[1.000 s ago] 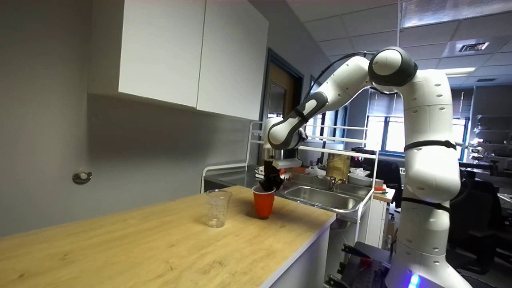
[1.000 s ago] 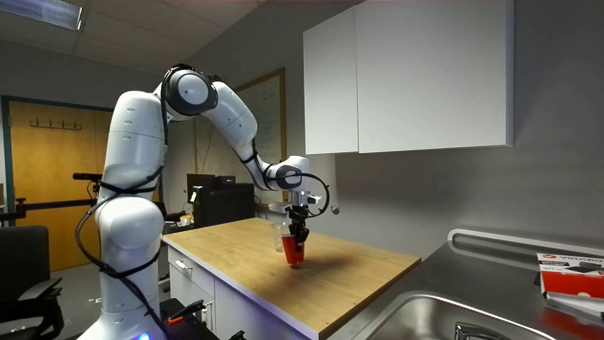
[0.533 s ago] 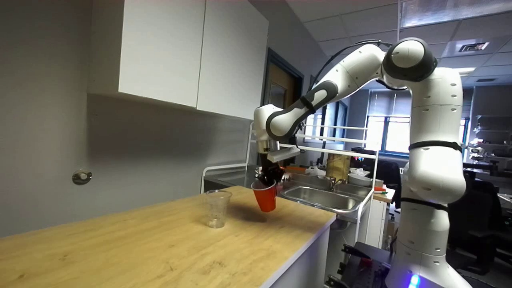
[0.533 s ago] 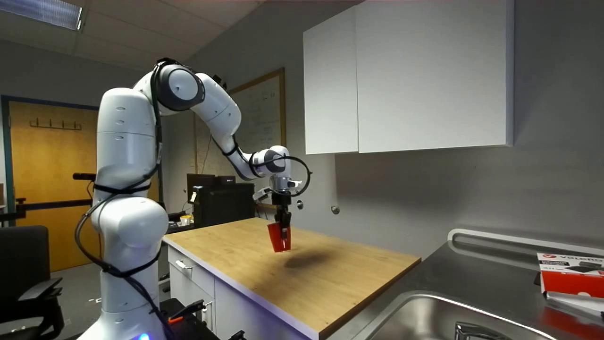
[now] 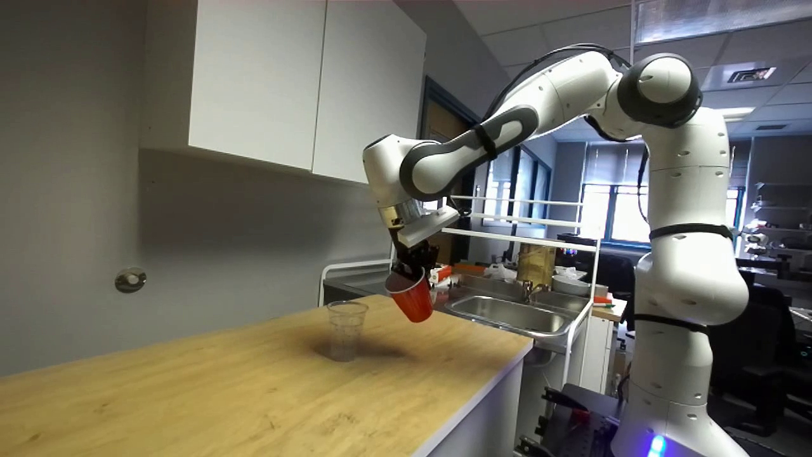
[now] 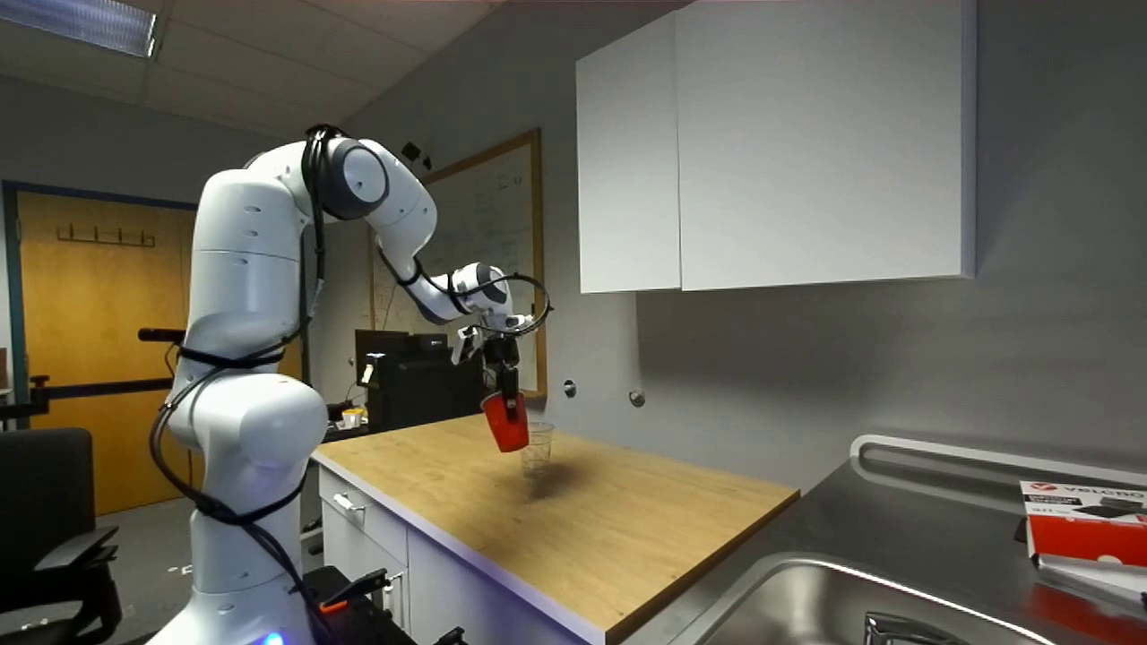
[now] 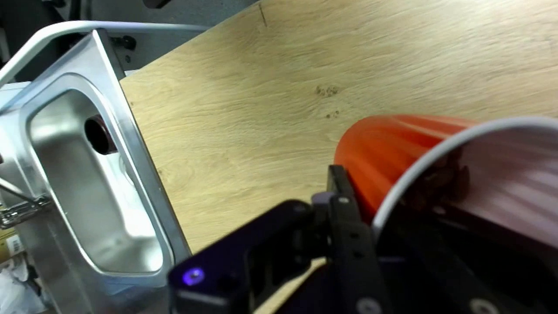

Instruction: Pour the content from the orange cup into the glass cup

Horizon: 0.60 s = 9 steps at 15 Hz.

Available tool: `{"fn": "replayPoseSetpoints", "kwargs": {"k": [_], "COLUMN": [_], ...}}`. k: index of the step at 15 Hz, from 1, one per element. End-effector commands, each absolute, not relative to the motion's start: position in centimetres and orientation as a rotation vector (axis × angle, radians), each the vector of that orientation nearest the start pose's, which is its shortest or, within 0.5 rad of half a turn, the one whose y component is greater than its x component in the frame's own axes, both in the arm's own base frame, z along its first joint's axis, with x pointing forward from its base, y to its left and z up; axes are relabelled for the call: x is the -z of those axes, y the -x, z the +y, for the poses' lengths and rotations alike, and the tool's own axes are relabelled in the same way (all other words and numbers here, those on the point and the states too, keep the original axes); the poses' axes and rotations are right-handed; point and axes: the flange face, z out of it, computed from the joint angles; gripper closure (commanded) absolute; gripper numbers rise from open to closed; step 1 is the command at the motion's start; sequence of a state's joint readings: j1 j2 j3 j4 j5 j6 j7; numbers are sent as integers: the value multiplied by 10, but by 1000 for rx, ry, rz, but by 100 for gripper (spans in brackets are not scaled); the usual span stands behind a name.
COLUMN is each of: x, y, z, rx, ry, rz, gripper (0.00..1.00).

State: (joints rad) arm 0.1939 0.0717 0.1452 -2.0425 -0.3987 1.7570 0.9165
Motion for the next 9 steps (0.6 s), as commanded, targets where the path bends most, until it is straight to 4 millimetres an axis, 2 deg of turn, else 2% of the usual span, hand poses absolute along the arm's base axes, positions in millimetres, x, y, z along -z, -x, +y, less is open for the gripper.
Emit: {"fn": "replayPoseSetpoints", "kwargs": {"k": [1, 6, 9], "x": [-389, -374, -360], "y": [-544, -589, -609], "z": [155, 154, 159], "rx": [90, 105, 128], "ry": [-2449, -2322, -2282], "rz": [-597, -610, -615], "gripper": [97, 97, 97]}}
